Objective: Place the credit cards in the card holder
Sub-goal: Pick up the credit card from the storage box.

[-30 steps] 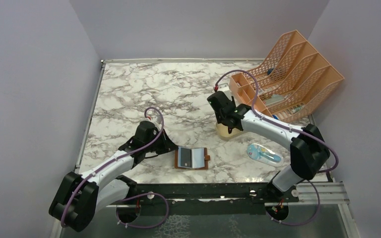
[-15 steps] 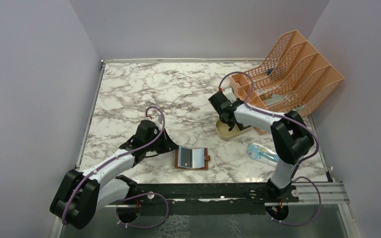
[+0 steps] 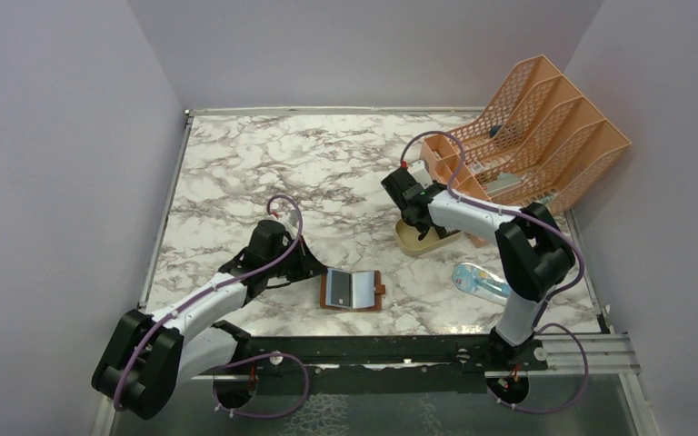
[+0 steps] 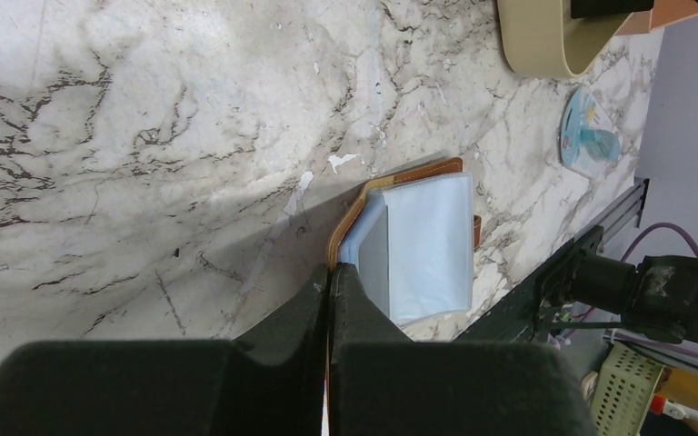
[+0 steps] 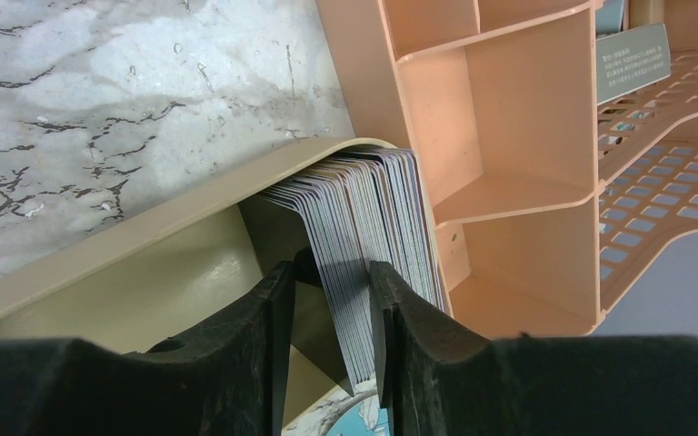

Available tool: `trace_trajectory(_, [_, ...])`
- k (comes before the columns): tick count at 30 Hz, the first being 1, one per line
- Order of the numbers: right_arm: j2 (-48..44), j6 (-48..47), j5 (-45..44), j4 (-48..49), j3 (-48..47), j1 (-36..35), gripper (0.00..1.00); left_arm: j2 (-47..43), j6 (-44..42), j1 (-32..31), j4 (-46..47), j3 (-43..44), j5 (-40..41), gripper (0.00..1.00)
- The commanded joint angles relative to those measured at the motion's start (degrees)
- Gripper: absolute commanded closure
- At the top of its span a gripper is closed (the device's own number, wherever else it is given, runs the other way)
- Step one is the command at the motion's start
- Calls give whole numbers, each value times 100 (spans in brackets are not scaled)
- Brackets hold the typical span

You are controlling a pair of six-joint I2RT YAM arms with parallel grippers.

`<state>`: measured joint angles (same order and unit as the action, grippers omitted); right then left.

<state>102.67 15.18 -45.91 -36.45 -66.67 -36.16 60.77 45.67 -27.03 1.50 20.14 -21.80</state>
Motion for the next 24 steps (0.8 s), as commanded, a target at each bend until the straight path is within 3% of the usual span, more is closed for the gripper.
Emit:
trace_trajectory(1, [-138, -16, -463, -164, -132, 56, 67, 50, -8, -18, 131, 8, -114, 100])
trace_trajectory(24, [-394, -126, -12, -144, -214, 54, 77, 100, 20, -15, 128, 7, -70, 100])
